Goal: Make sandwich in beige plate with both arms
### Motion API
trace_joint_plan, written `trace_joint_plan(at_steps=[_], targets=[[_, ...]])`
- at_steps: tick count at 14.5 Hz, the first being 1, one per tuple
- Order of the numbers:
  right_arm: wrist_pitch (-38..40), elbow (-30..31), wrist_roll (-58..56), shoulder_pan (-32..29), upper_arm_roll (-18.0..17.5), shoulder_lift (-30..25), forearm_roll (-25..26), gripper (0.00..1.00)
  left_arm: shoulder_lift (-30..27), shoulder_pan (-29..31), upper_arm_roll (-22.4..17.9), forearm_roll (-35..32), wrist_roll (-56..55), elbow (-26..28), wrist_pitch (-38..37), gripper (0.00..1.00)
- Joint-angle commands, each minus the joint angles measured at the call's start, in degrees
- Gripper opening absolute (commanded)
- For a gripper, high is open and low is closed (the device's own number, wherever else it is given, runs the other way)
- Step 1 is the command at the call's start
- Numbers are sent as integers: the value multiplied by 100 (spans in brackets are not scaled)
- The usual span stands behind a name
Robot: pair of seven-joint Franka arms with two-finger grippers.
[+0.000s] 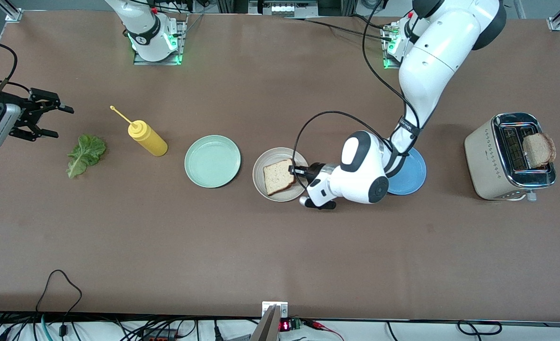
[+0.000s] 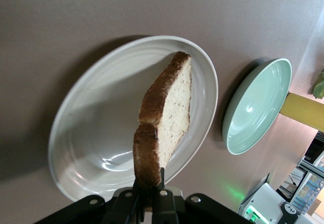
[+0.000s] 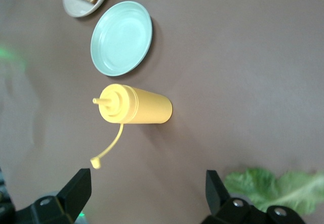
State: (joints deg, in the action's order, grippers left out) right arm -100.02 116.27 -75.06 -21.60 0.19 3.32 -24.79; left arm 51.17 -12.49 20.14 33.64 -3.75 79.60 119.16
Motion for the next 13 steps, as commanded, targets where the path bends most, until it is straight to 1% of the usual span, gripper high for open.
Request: trace_joint_plan(at_steps=[1,2,4,5,6,7,8,11,13], targets=[[-246,544,-1462,-186,-90,-77,-681,100,33,141,16,64,340,56,-7,0],[-299,685,-1920,-274,-90,-7,-885,100,42,142,16,73,358,99,10,0],[-352,783,-2512,-301,-81,195,-992,100,104,142,16,73,358,108,19,0],[-361,800,-2627,-301,-81,274,-992,100,112,142,16,81,349,117,19,7],[-369,835,-2785,-301,-81,344,-1001,100,147,133,16,116,288,117,19,37],[-370,853,-2943,-301,-90,467,-1019,100,156,133,16,134,244,109,28,86],[-370,862,-3205,-336,-90,607,-1088,100,122,141,16,126,261,108,19,100],[-474,984,-4145,-380,-81,924,-1431,100,-1,316,16,91,287,108,-33,100],[-537,1029,-4909,-380,-90,1187,-1781,100,-45,440,16,73,296,108,-164,100]])
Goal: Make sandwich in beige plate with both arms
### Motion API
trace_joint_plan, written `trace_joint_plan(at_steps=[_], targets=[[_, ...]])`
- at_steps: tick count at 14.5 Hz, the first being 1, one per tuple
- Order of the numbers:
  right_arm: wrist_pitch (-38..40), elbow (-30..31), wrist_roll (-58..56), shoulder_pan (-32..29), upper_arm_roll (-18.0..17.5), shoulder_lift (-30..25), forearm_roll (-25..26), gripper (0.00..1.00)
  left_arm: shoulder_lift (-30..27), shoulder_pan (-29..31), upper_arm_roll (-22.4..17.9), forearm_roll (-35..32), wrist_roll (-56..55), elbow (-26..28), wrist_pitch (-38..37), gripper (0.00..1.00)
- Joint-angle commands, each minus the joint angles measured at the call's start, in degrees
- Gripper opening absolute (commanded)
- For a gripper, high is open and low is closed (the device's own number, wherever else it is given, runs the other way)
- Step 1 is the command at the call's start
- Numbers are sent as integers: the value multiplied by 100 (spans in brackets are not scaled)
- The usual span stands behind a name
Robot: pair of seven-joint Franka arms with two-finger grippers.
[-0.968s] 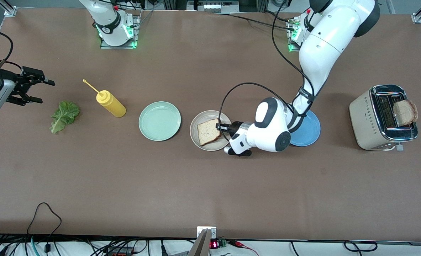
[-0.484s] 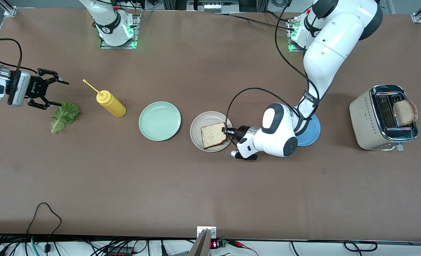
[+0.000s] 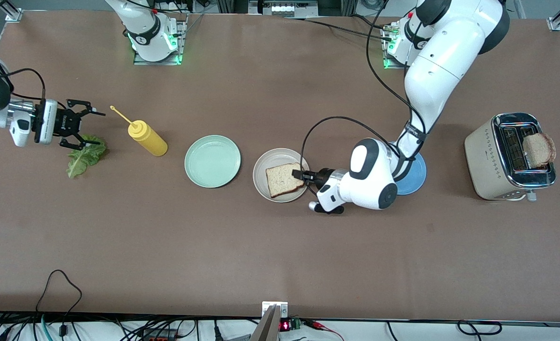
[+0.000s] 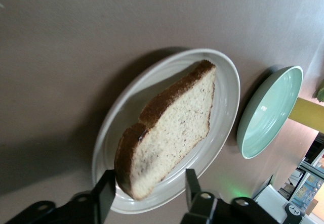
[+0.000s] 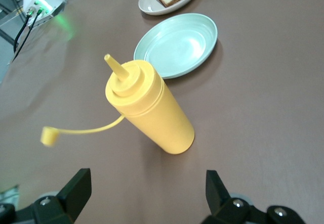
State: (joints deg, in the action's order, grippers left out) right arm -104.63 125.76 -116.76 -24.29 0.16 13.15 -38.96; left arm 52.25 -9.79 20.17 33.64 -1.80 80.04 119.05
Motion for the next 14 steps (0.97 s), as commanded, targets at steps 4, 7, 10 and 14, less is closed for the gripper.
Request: trace_joint_plan(at_steps=[4,7,10,14], targets=[[-40,80,-1944,-181,-87,758,-858,100,-583,337,4,55,57,82,-794,100],[214,80,-2622,-172,-95,1109,-1393,100,-1180,505,-556,-41,83,109,-1733,100],[320,80,-2799,-181,-218,1163,-1562,100,-1637,583,-901,-1180,75,91,-2272,100],[461,89,-3158,-155,-262,1435,-1869,100,-2112,1014,-919,-2560,92,30,-2361,100]])
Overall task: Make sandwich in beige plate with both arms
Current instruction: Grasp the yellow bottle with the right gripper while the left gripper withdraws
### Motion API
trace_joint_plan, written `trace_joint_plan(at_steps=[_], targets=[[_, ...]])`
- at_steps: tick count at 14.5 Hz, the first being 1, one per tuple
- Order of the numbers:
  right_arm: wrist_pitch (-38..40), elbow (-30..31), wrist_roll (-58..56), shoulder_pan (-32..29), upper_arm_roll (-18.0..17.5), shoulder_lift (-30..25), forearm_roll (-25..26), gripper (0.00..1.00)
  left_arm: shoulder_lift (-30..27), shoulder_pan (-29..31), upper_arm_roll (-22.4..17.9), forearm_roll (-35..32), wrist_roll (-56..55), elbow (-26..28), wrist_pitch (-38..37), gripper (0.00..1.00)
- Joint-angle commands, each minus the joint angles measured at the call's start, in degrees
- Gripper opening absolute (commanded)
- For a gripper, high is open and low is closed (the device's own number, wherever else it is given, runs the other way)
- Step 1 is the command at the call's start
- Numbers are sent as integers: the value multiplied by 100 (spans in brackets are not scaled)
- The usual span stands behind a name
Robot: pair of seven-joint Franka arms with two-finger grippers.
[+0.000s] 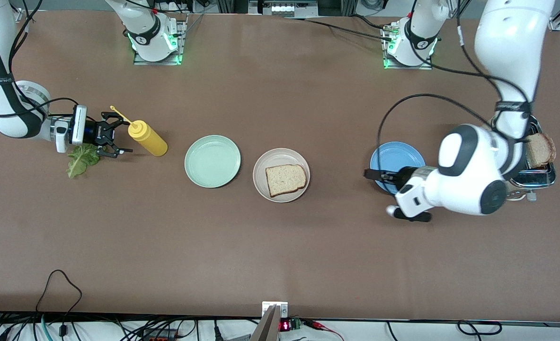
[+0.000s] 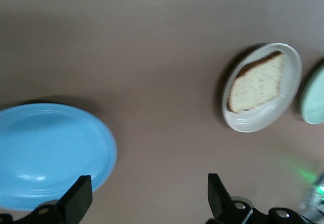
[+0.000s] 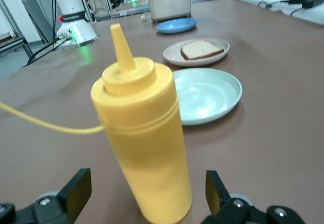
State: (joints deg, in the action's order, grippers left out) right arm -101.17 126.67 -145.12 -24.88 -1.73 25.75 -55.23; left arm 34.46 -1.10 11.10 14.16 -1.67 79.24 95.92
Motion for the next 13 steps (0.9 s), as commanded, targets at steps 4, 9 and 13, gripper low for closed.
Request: trace_joint_plan(at_steps=[4,9,13], targets=[[80,-11,-351,-61,-187,247,-418,100,-1081,294,-387,-1522,131,83,6,100],[36,-11,-359,-26,-267,317,-515,100,-1749,-547,-1538,-1478,35,-57,226,100],[-34,-28,-359,88,-284,326,-585,37,-2222,-602,-1822,-1312,35,-5,-502,100]])
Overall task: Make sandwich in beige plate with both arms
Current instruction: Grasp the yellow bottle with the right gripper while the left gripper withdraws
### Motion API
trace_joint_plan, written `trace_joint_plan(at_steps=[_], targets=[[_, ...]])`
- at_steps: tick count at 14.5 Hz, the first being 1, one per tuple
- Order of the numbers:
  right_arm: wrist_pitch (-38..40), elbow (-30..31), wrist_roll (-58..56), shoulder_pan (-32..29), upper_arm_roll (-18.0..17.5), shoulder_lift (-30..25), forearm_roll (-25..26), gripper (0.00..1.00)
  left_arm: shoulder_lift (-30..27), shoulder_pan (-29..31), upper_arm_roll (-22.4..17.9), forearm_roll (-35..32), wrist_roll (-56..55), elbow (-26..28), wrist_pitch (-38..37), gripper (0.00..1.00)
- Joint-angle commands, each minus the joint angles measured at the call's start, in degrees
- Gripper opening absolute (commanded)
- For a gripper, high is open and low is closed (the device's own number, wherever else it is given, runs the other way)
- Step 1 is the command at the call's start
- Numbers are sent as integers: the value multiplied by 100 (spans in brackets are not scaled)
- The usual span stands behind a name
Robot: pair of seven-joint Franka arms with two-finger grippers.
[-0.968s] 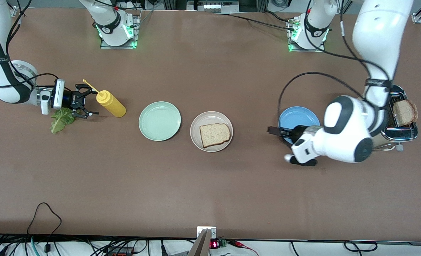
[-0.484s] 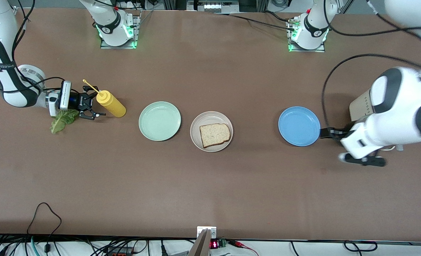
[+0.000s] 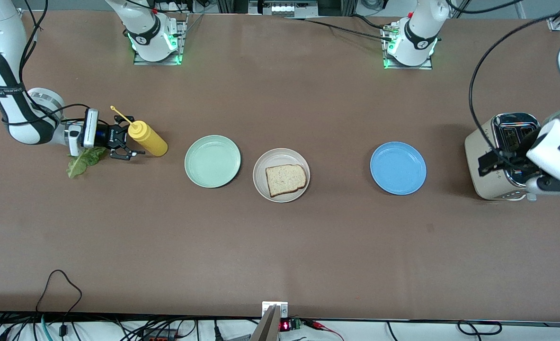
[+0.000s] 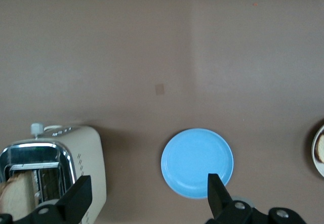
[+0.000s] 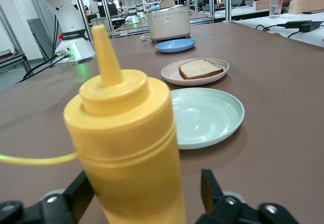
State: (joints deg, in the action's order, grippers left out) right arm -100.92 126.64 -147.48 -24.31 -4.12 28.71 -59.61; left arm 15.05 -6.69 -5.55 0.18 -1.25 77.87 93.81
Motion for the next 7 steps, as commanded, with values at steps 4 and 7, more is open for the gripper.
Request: trace_joint_plan(at_steps=[4,7], targets=[[-86,-34,-97,32,-62,12,-148,4,-486,-51,-122,122,-85,377,-337,100],[-174,-113,192,32,-141,-137,-148,0,-749,-51,-122,122,-94,754,-276,100]])
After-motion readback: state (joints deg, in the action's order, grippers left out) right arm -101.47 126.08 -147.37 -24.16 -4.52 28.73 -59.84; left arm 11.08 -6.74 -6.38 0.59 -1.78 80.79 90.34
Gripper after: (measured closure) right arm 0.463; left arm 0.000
